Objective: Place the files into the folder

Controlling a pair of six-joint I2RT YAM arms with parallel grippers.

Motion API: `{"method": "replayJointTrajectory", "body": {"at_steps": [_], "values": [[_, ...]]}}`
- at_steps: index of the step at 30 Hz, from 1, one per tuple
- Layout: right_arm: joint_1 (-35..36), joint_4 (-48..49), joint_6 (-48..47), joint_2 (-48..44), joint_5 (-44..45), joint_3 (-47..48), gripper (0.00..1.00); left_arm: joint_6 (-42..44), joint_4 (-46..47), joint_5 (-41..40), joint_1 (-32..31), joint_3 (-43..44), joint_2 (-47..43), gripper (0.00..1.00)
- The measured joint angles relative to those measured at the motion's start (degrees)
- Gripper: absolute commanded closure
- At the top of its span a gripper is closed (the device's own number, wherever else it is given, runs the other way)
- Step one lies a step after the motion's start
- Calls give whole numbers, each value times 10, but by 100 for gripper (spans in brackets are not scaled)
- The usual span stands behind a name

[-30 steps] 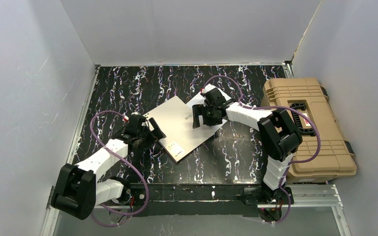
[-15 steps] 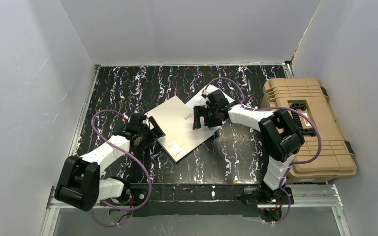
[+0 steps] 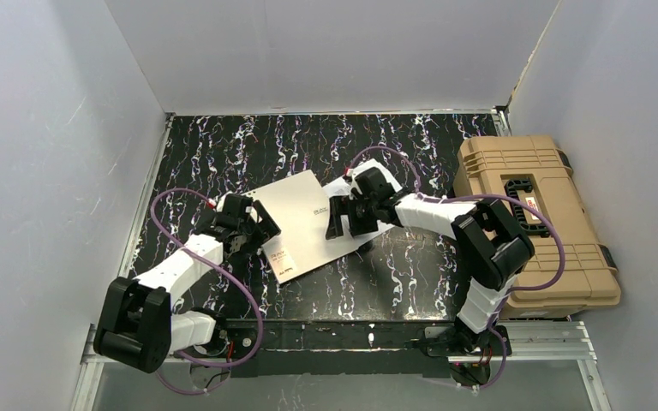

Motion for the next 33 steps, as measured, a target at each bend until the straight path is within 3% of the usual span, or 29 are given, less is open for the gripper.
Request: {"method": "replayJointTrajectory", "body": {"at_steps": [14, 22, 33], "values": [[91, -2, 32, -10, 2, -10, 1, 29, -137, -64, 0, 98, -70, 2], [98, -69, 2, -24, 94, 29, 1, 59, -109, 27, 0, 103, -80, 2], [98, -137, -53, -37, 272, 87, 1, 71, -43, 121, -5, 103, 38, 2]]}}
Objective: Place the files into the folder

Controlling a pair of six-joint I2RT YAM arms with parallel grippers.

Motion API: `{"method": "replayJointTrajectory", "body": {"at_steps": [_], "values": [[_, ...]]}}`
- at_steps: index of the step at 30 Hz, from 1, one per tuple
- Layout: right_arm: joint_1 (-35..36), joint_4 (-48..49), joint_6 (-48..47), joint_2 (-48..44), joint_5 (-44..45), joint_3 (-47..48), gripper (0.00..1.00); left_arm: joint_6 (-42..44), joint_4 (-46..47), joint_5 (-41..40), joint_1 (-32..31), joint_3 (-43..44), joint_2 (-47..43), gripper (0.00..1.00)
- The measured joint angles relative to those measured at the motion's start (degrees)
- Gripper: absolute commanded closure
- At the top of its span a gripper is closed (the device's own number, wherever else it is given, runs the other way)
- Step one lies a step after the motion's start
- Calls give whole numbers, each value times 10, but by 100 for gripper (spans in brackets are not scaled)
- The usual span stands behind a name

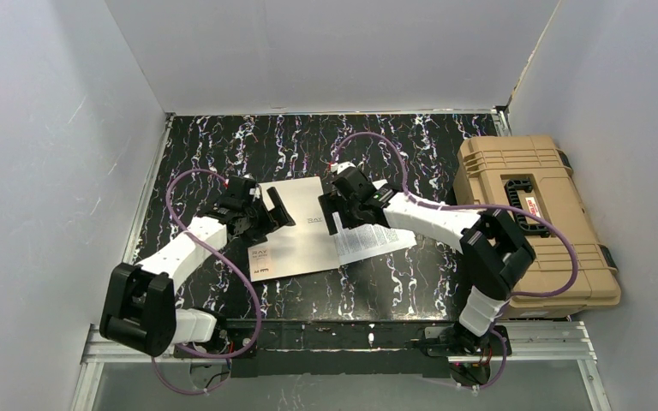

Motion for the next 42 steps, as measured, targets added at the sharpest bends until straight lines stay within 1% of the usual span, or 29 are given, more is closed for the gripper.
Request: {"method": "replayJointTrajectory", "body": {"at_steps": [5, 13, 32, 39, 42], "values": [[0, -2, -8, 35, 26, 10, 1, 0, 9, 4, -3, 0, 22, 2], [-1, -6, -17, 88, 34, 10, 1, -2, 7, -2, -3, -1, 38, 2], [-3, 0, -32, 94, 75, 9, 1, -5, -32, -60, -3, -1, 39, 2], [-26, 17, -31, 93, 76, 2, 1, -8, -40, -81, -3, -1, 39, 2], [-38, 19, -31, 94, 91, 2, 1, -11, -43, -89, -3, -1, 39, 2]]}}
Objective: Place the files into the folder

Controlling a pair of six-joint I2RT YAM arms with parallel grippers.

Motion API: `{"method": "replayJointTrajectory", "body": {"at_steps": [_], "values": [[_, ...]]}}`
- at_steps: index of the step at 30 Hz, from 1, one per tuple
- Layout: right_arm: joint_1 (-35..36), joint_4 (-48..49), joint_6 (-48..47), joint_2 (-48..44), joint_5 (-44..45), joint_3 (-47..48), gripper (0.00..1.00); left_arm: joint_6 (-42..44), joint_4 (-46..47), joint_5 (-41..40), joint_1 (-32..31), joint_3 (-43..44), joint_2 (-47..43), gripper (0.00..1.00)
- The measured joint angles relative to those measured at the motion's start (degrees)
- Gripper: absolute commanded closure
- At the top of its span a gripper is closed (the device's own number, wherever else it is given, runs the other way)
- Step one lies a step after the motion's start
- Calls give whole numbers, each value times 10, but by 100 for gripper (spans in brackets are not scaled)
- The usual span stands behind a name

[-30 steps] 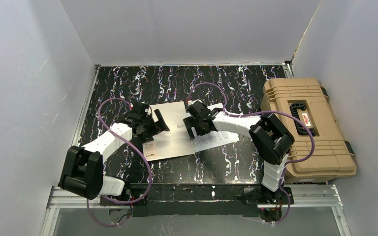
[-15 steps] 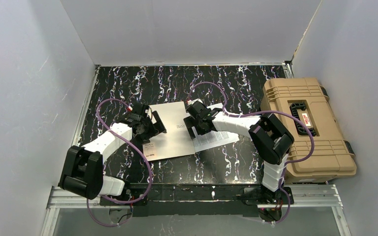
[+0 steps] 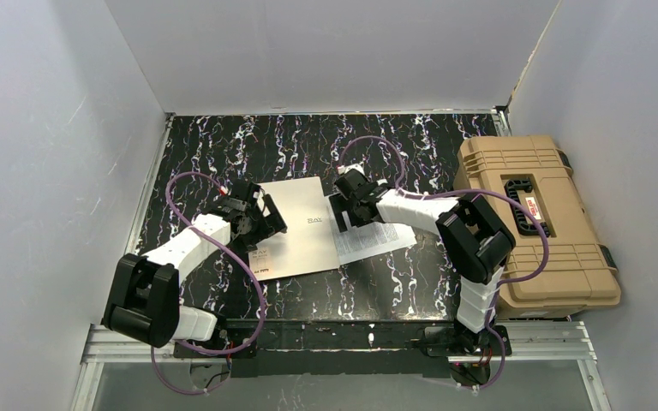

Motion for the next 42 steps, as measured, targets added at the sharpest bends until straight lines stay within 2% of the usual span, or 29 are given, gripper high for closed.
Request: {"method": "replayJointTrajectory", "body": {"at_steps": [30, 36, 42], "values": [[-108, -32, 7, 19, 152, 27, 2, -42, -71, -98, 23, -43, -83, 2], [-113, -83, 0, 15, 134, 39, 3, -40, -82, -99, 23, -42, -122, 2], [-98, -119, -3, -7, 56, 72, 5, -23, -78, -61, 23, -28, -154, 2]]}}
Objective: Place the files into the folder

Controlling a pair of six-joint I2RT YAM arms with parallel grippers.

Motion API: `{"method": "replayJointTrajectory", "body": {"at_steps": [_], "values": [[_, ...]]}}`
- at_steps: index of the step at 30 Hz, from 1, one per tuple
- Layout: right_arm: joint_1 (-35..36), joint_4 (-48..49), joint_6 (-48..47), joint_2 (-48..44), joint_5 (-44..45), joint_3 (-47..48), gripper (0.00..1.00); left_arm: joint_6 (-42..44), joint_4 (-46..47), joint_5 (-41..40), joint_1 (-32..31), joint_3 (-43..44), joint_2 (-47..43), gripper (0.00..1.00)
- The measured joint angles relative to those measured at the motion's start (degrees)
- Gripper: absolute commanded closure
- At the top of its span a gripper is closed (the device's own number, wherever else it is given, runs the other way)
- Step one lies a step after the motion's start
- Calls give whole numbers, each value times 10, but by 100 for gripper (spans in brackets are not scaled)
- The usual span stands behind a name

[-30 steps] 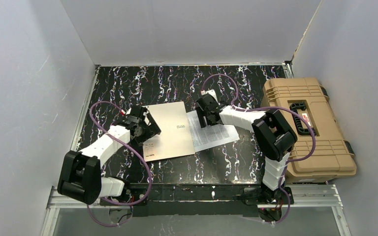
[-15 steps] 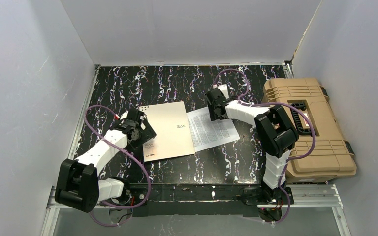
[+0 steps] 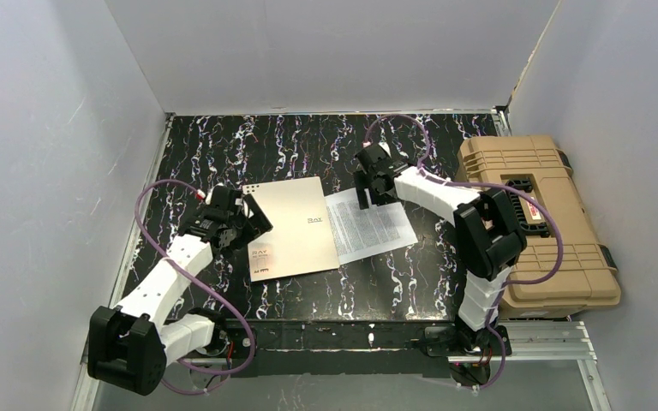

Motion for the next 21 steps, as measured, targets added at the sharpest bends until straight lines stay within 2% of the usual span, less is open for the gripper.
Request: {"method": "replayJointTrajectory", "body": {"at_steps": [9, 16, 21], "values": [[65, 7, 4, -78, -94, 4, 10, 13, 37, 127, -1, 21, 5, 2], [141, 5, 30, -137, -112, -98, 18, 12, 53, 178, -28, 16, 6, 2], [163, -3, 59, -181, -123, -175, 24, 11, 69, 184, -45, -11, 12, 2]]}}
